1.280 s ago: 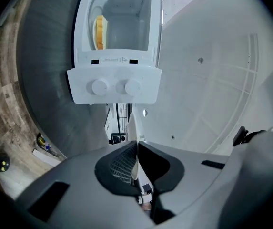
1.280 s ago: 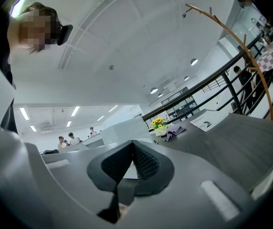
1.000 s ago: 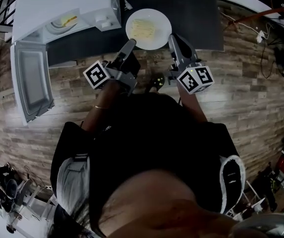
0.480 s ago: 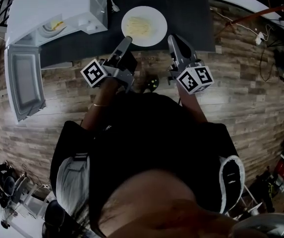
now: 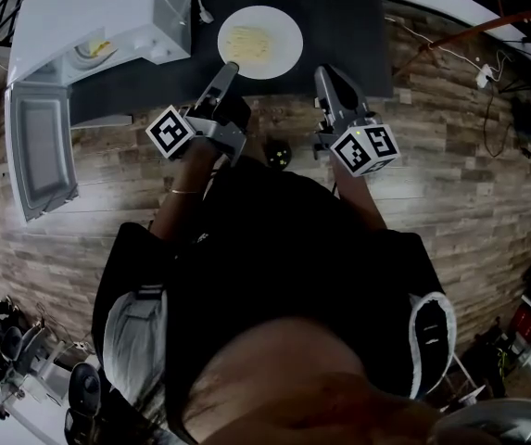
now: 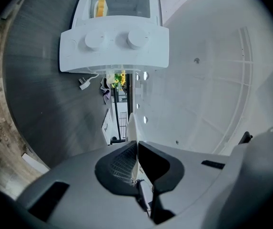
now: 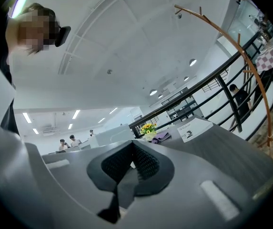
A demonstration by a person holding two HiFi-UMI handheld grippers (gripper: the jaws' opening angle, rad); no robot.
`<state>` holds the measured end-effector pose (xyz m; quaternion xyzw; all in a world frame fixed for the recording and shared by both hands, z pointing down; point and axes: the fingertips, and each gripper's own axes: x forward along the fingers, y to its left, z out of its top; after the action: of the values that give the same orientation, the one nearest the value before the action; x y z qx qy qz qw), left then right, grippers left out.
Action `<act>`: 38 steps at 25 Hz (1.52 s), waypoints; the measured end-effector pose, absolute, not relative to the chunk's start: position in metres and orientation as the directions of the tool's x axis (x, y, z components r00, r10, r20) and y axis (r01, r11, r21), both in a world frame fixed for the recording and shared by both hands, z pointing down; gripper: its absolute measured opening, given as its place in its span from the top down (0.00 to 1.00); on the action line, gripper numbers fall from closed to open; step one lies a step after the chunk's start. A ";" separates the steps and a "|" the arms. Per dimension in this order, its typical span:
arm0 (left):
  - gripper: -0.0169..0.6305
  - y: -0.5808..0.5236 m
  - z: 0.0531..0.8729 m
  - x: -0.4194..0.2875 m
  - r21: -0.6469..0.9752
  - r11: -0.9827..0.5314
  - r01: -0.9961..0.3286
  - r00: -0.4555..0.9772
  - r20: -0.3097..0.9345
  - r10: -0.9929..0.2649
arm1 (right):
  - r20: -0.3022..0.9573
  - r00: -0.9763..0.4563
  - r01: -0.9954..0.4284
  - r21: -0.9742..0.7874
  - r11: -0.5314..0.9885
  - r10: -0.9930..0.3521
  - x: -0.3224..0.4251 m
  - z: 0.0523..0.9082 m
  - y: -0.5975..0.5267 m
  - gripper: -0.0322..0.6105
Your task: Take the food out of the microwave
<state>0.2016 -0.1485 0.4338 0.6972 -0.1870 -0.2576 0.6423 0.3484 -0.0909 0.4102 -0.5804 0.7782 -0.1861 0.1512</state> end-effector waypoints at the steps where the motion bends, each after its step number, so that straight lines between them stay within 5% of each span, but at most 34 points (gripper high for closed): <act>1: 0.95 -0.150 0.435 0.201 0.992 -0.105 0.067 0.796 -0.116 -0.594 | -0.020 -0.281 -0.846 -0.467 0.258 -0.959 0.349 0.411 -0.091 0.95; 38: 0.95 -0.233 0.498 0.228 1.000 0.012 0.006 0.768 0.003 -0.641 | 0.038 -0.300 -0.829 -0.505 0.241 -0.953 0.389 0.435 -0.178 0.95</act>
<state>0.2279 -0.2329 0.4981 0.6602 -0.2404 -0.2415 0.6694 0.3888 -0.1783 0.4346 -0.5746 0.7752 -0.2222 0.1401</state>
